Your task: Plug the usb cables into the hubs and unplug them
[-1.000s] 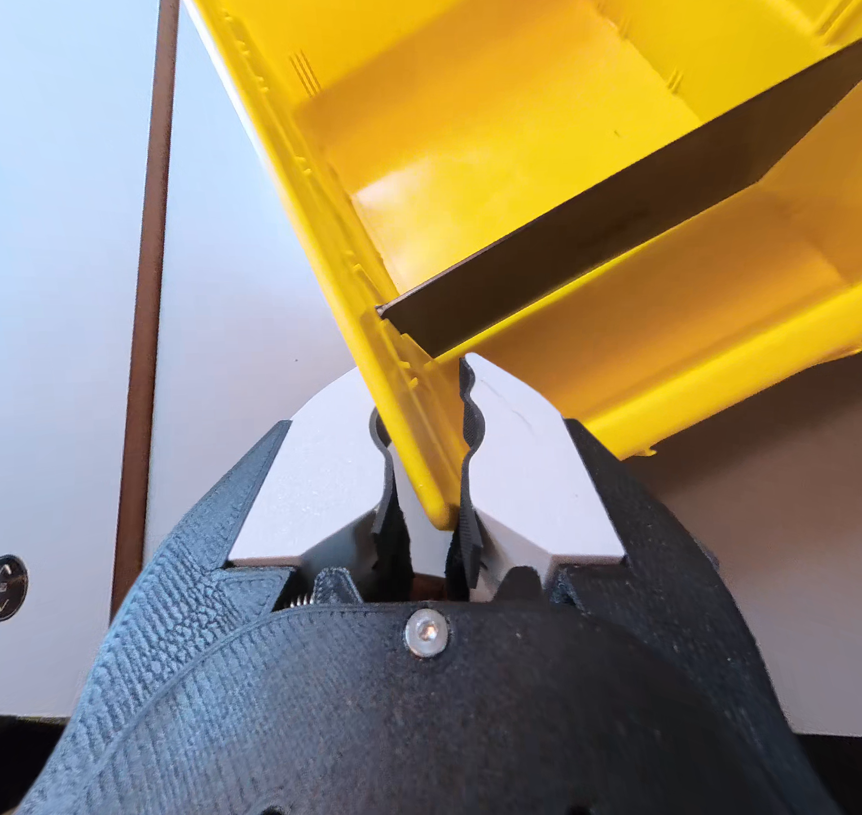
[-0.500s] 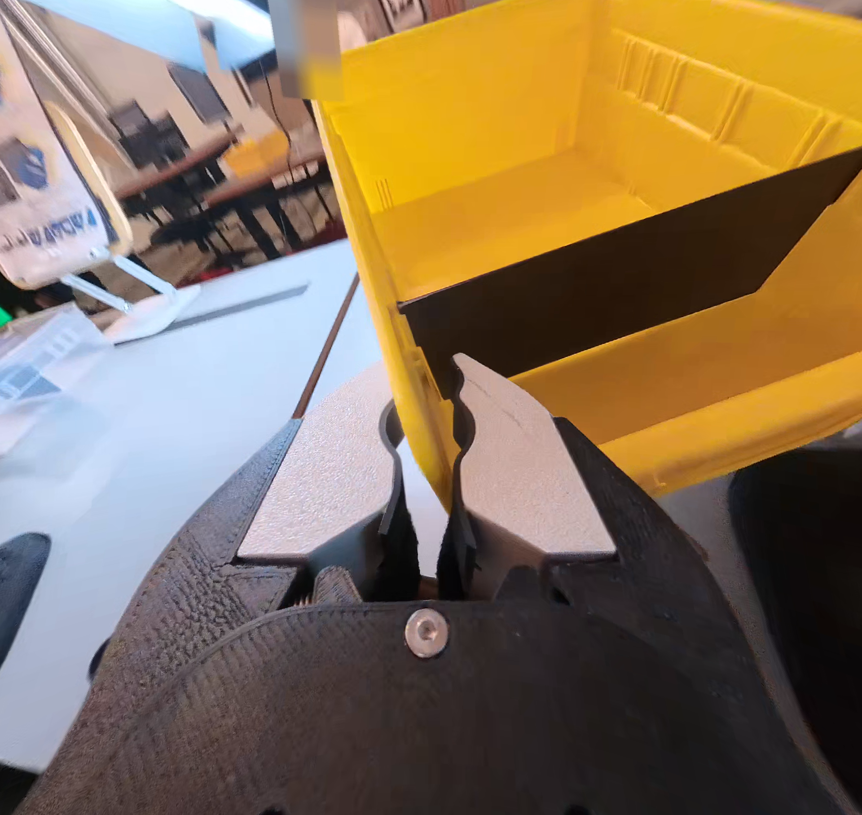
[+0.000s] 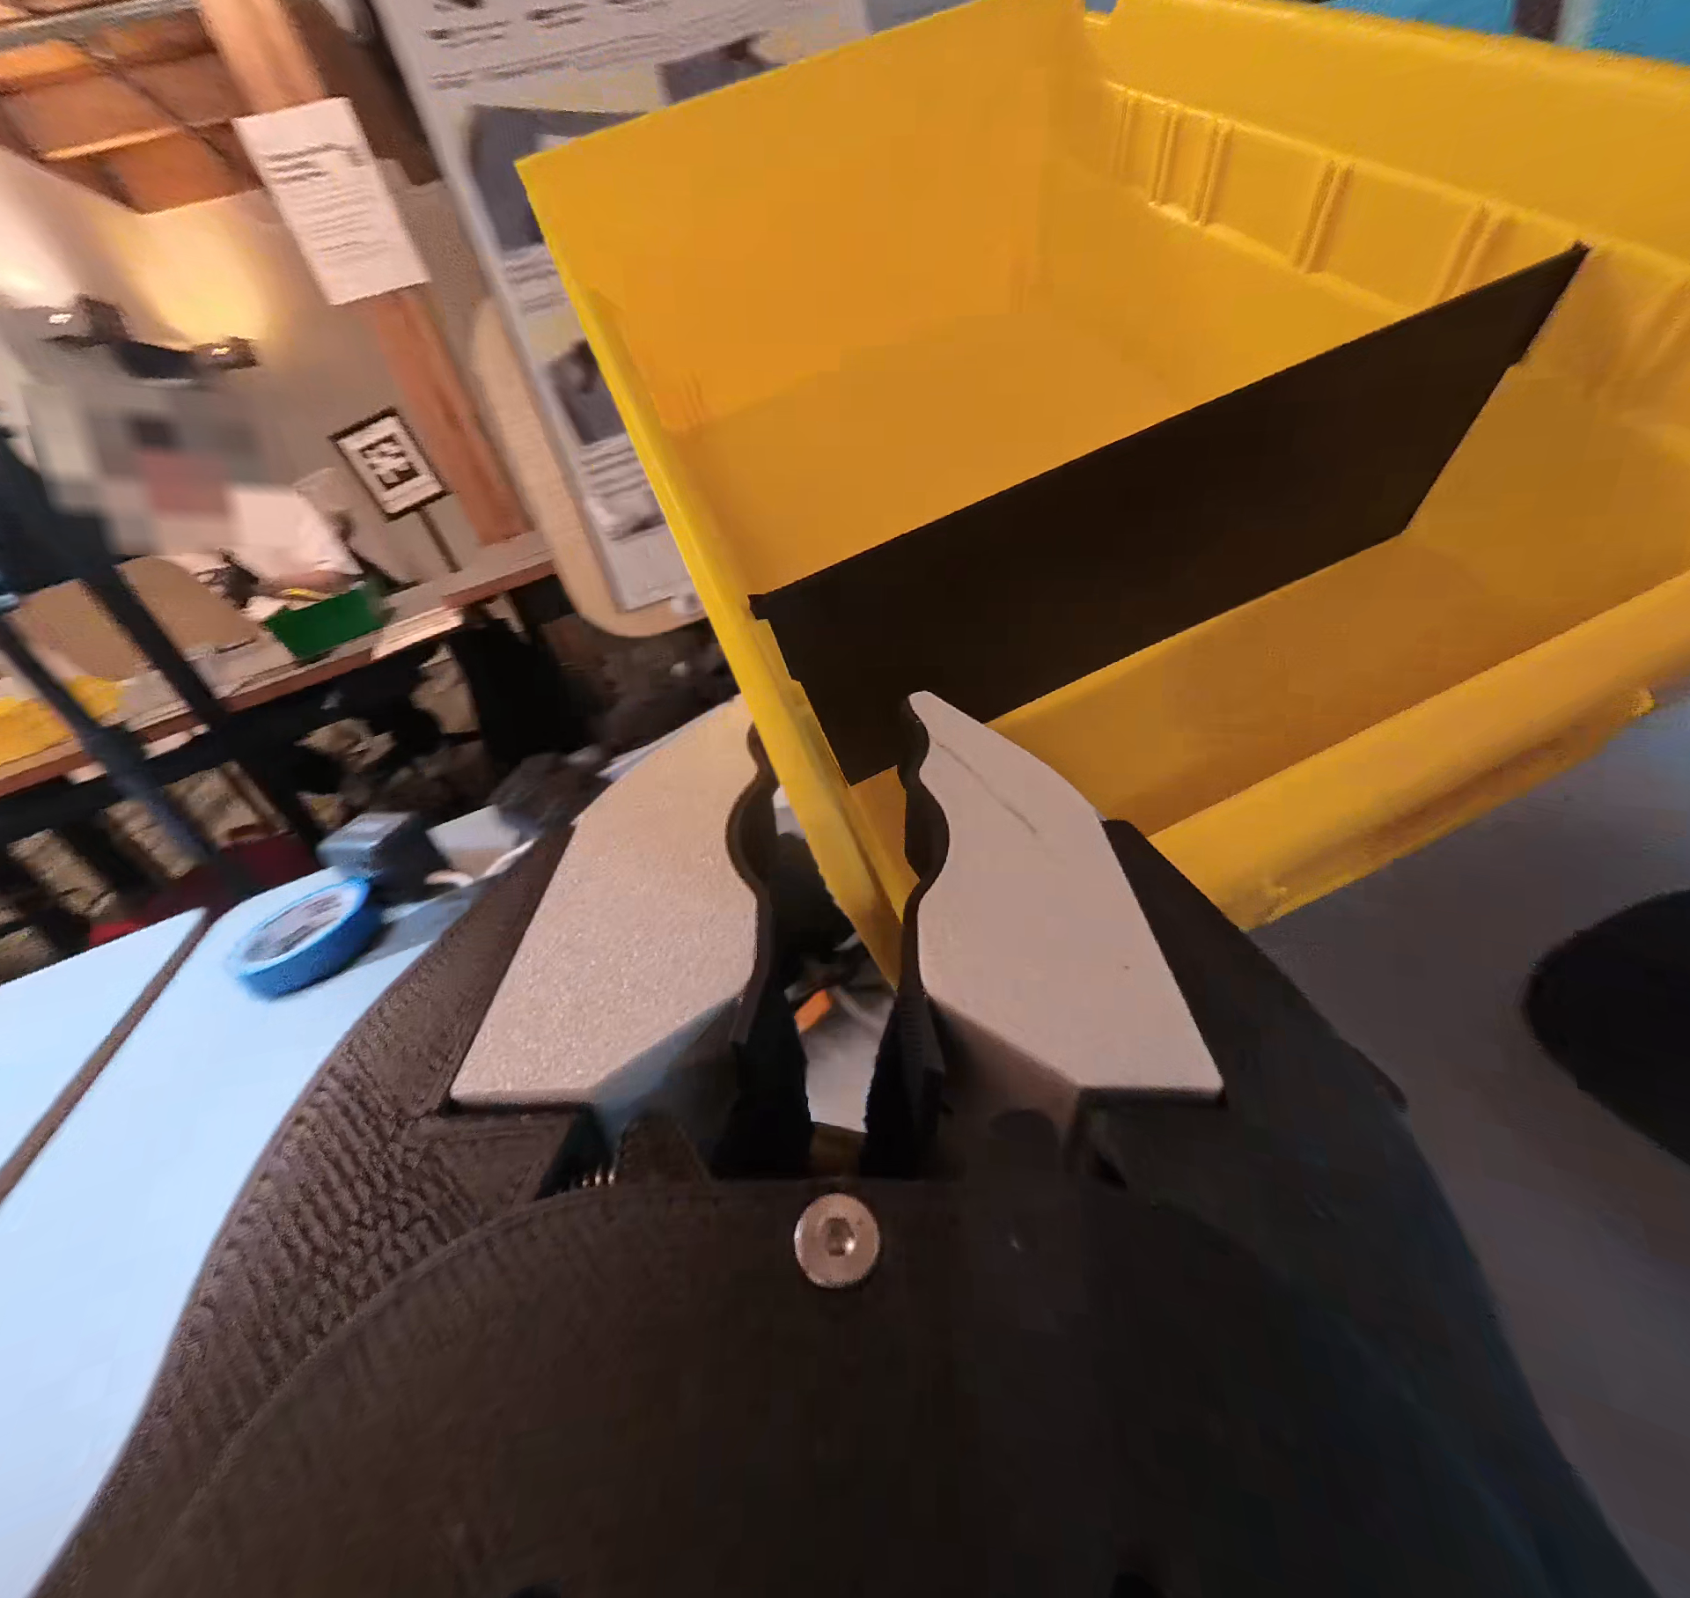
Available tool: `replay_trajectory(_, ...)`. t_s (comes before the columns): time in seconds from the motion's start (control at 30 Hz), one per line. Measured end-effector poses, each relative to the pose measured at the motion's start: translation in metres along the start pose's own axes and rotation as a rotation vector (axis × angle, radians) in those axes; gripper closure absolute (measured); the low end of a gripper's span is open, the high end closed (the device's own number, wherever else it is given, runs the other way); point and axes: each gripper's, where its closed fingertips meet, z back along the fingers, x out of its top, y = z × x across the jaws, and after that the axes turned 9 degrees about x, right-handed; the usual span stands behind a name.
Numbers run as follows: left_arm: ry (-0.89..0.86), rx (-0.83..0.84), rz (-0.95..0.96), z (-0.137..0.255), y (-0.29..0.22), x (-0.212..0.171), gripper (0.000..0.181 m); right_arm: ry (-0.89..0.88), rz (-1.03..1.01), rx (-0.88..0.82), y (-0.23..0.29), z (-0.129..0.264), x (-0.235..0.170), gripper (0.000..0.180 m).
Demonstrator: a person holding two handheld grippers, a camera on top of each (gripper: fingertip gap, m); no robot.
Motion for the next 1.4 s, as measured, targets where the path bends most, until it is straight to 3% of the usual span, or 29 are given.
replay_trajectory(0.4, -0.018, -0.236, -0.052, -0.065, -0.152, 0.021, 0.16, 0.207, -0.047, -0.2, -0.08, 0.075, -0.108, 0.166)
replay_trajectory(0.63, 0.104, -0.41, -0.072, -0.089, -0.233, -0.016, 0.157, 0.392, -0.091, -0.173, -0.094, 0.109, -0.176, 0.166)
replay_trajectory(0.93, 0.237, -0.532, -0.175, -0.093, -0.28, -0.08, 0.159, 0.537, -0.217, -0.071, -0.079, 0.126, -0.235, 0.167)
replay_trajectory(1.13, 0.216, -0.521, -0.197, -0.092, -0.285, -0.086, 0.158, 0.538, -0.25, -0.048, -0.073, 0.129, -0.247, 0.167)
replay_trajectory(1.23, 0.235, -0.59, -0.23, -0.086, -0.29, -0.095, 0.15, 0.604, -0.29, 0.035, -0.065, 0.134, -0.259, 0.165)
replay_trajectory(1.3, 0.195, -0.622, -0.237, -0.081, -0.29, -0.09, 0.121, 0.655, -0.277, 0.088, -0.061, 0.138, -0.262, 0.161)
replay_trajectory(1.4, 0.16, -0.626, -0.313, -0.072, -0.276, -0.075, 0.097, 0.668, -0.147, 0.08, -0.069, 0.137, -0.252, 0.15)
